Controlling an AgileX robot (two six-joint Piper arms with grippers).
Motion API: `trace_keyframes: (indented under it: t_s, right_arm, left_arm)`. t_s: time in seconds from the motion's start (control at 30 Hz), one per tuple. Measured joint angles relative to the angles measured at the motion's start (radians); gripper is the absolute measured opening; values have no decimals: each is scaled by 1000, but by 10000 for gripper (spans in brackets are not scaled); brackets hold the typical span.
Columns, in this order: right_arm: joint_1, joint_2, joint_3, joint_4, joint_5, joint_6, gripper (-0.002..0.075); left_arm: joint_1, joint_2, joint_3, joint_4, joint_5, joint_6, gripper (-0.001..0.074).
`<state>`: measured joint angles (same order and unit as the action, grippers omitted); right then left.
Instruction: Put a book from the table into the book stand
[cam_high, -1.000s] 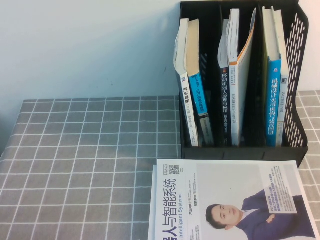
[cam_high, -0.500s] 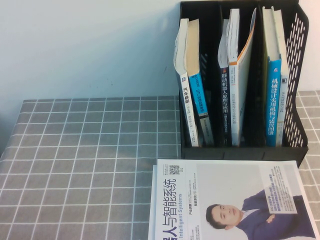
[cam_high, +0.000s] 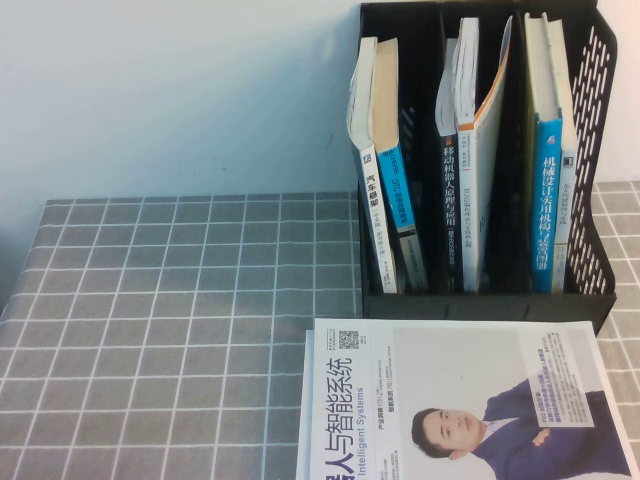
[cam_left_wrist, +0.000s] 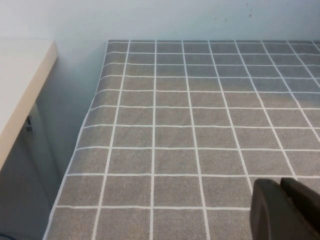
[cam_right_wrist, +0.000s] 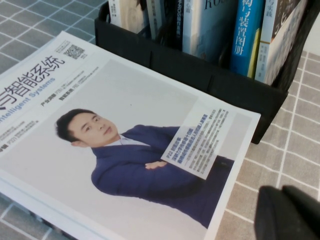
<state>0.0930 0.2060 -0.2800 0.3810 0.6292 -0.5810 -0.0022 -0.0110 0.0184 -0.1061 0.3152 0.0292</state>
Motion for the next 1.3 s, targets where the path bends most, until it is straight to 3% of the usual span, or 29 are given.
trace_keyframes:
  t_s: [0.13, 0.43, 0.67, 1.3]
  right_arm:
    - [0, -1, 11, -7, -37, 0, -3]
    - [-101, -167, 107, -373, -243, 258, -3]
    - [-144, -219, 297, -395, -305, 311, -3]
    - [-144, -220, 301, -400, -265, 420, -3]
  left_arm:
    - [0, 0, 0, 0, 0, 0, 0]
    - [0, 0, 0, 0, 1, 0, 0]
    - [0, 0, 0, 0, 1, 0, 0]
    - [0, -1, 0, 0, 1, 0, 0]
